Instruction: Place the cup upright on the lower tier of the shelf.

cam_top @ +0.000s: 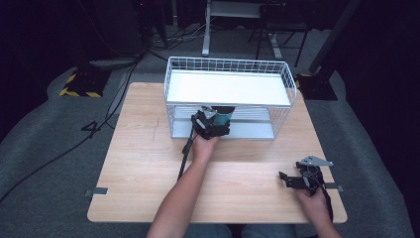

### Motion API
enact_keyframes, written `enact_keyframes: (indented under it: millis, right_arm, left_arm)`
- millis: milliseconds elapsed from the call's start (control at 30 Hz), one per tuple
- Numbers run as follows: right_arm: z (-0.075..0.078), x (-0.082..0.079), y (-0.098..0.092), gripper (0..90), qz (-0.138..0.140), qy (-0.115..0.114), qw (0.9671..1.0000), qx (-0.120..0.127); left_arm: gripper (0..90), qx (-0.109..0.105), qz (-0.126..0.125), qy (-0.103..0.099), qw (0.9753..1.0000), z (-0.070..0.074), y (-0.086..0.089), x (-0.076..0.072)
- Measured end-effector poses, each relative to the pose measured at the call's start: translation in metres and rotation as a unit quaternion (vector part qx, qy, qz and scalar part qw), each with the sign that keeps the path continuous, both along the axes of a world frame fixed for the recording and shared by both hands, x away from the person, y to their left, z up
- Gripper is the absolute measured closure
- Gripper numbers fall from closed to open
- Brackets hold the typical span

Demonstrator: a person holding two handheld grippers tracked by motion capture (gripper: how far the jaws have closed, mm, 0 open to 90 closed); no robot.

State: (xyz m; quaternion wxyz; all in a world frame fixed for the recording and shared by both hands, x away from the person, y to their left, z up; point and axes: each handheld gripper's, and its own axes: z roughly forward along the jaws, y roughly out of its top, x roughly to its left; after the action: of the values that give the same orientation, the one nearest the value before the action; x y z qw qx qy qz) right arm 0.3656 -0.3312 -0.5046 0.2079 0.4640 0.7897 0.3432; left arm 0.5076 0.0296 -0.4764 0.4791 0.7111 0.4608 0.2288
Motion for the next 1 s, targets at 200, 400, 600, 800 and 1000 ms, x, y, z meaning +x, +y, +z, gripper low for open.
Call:
enact_keyframes:
  millis: [200,400,600,800,1000]
  right_arm:
    - [0.000,0.000,0.000,14.6,0.000,0.000,1.0000,0.000]
    - [0.000,0.000,0.000,14.6,0.000,0.000,1.0000,0.000]
    - [0.000,0.000,0.000,14.6,0.000,0.000,1.0000,0.000]
    - [0.000,0.001,0.000,14.6,0.003,-0.001,1.0000,0.001]
    - [0.000,0.001,0.001,14.5,0.004,0.000,1.0000,0.002]
  left_arm:
    - [0.4,-0.016,-0.003,0.000,0.9999,0.009,0.007,-0.014]
    - [1.1,-0.034,-0.018,0.009,0.9992,0.017,0.017,-0.036]
    - [2.4,-0.035,-0.028,-0.005,0.9990,0.029,0.034,-0.062]
    - [3.3,-0.031,-0.032,-0.016,0.9989,0.039,0.049,-0.085]
    - [4.0,-0.032,-0.042,-0.024,0.9983,0.047,0.059,-0.107]
